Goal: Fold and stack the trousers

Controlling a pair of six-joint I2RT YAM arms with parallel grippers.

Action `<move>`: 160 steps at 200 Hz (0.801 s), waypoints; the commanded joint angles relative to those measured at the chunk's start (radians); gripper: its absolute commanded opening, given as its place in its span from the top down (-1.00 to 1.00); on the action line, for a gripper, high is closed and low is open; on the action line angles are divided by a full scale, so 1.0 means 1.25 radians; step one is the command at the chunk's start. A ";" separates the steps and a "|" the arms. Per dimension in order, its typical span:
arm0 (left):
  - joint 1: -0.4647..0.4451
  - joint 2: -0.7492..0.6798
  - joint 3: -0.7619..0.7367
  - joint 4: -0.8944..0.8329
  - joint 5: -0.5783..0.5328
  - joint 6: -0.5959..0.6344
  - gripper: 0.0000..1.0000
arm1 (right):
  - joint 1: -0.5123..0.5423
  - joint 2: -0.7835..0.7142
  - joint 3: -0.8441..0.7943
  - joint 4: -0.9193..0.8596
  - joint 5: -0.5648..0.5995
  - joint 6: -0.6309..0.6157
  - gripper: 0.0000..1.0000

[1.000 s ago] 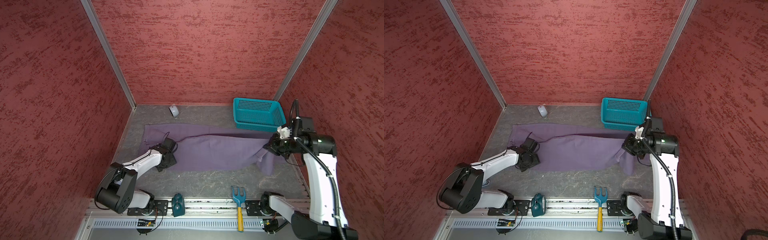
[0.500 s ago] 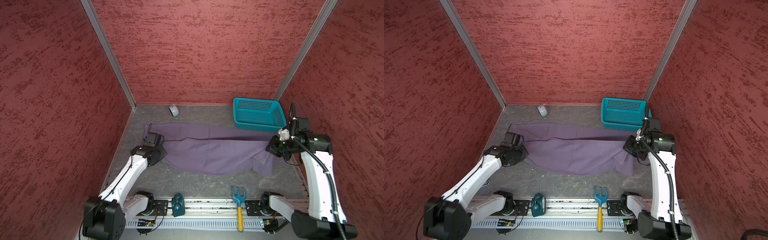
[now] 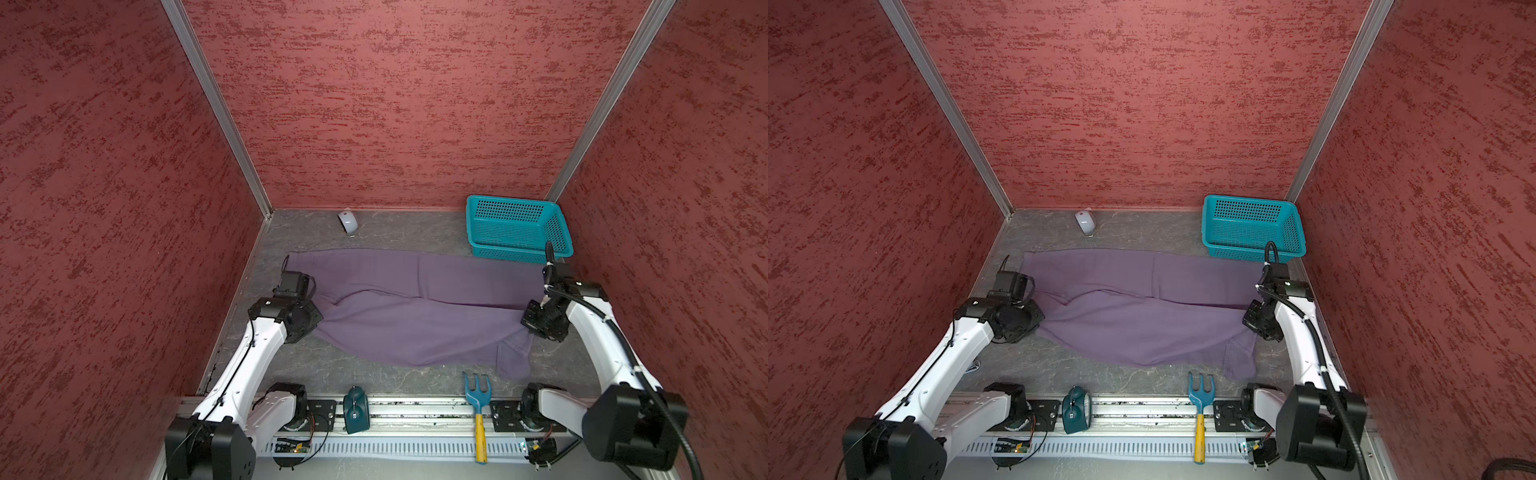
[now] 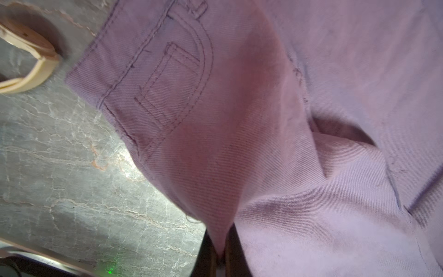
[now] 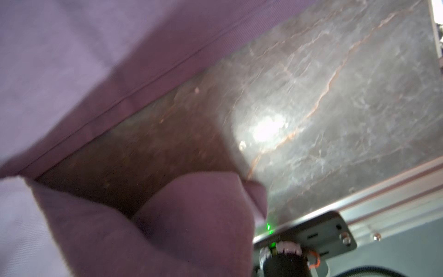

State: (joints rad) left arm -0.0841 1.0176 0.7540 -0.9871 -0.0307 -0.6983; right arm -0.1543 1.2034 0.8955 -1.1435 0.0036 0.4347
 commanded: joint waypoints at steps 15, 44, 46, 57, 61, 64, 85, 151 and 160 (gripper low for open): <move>0.004 -0.001 -0.007 0.012 -0.015 0.003 0.66 | -0.005 0.056 0.004 0.185 0.093 0.018 0.13; -0.004 0.000 0.008 0.041 0.011 -0.007 -0.34 | -0.004 0.067 0.031 0.199 0.108 0.020 -0.29; -0.007 0.000 0.010 0.046 0.012 -0.008 -0.37 | -0.004 0.065 0.033 0.197 0.110 0.020 -0.30; -0.021 -0.008 0.018 0.082 0.024 -0.009 -0.48 | -0.005 0.053 0.044 0.174 0.122 0.015 -0.35; -0.028 -0.013 0.021 0.100 0.027 -0.007 -0.50 | -0.004 0.047 0.048 0.161 0.128 0.013 -0.35; -0.032 -0.016 0.022 0.109 0.030 -0.007 -0.52 | -0.004 0.042 0.051 0.150 0.133 0.010 -0.35; -0.082 -0.020 0.039 0.204 0.023 -0.010 -0.52 | -0.001 -0.017 0.056 0.075 0.138 0.011 -0.14; -0.245 0.265 0.211 0.391 0.003 -0.006 -0.27 | 0.093 -0.117 -0.193 0.107 -0.120 0.157 0.38; -0.250 0.302 0.231 0.402 0.017 -0.002 -0.27 | 0.102 -0.114 -0.221 0.130 -0.138 0.172 0.23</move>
State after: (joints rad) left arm -0.3725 1.2984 0.9844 -0.5751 -0.0261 -0.7132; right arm -0.0559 1.0595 0.7055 -1.0279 -0.0486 0.5632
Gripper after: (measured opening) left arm 0.634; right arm 0.308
